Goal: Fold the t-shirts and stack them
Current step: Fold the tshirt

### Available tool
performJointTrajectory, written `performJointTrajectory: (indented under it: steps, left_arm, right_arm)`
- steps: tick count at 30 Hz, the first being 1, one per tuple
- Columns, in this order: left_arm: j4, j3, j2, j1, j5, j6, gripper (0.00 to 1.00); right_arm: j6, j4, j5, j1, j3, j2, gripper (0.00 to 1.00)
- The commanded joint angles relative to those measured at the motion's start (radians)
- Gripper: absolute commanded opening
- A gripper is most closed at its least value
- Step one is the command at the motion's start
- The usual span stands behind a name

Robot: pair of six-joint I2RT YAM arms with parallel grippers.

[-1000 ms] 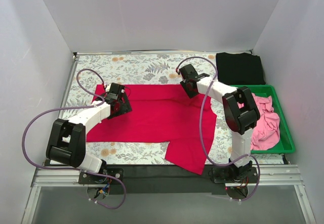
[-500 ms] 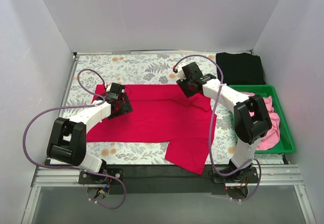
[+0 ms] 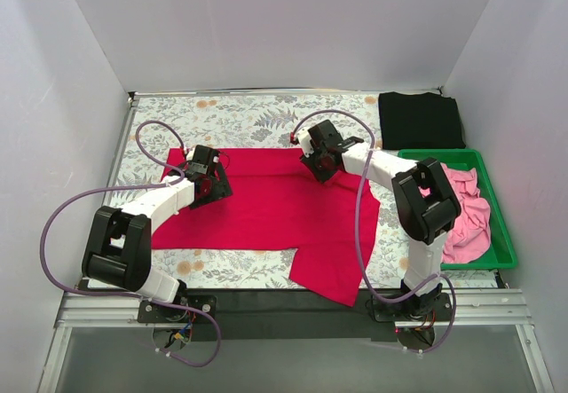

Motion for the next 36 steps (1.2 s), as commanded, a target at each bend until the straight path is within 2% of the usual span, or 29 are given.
performJointTrajectory:
  steps: [1,12,23,29,36]
  left_arm:
    - [-0.003,0.027,-0.038,-0.005,-0.01,0.007,0.68]
    - [-0.006,0.019,-0.038,-0.005,-0.018,0.007,0.68]
    - [-0.004,0.03,-0.026,-0.005,-0.015,0.013,0.68]
    - [-0.006,0.039,-0.02,-0.005,-0.01,0.019,0.68]
    - [-0.015,0.036,-0.02,-0.005,-0.007,0.024,0.68]
  right_arm:
    - [-0.019,0.019,0.005,0.006,-0.002,0.017,0.28]
    - [-0.028,0.019,0.037,0.006,-0.008,0.063,0.28]
    - [-0.02,-0.016,0.031,0.008,-0.025,-0.01,0.01]
    - [0.012,-0.11,-0.041,0.009,-0.002,-0.049,0.01]
    - [0.119,-0.254,-0.173,0.009,0.073,-0.011,0.01]
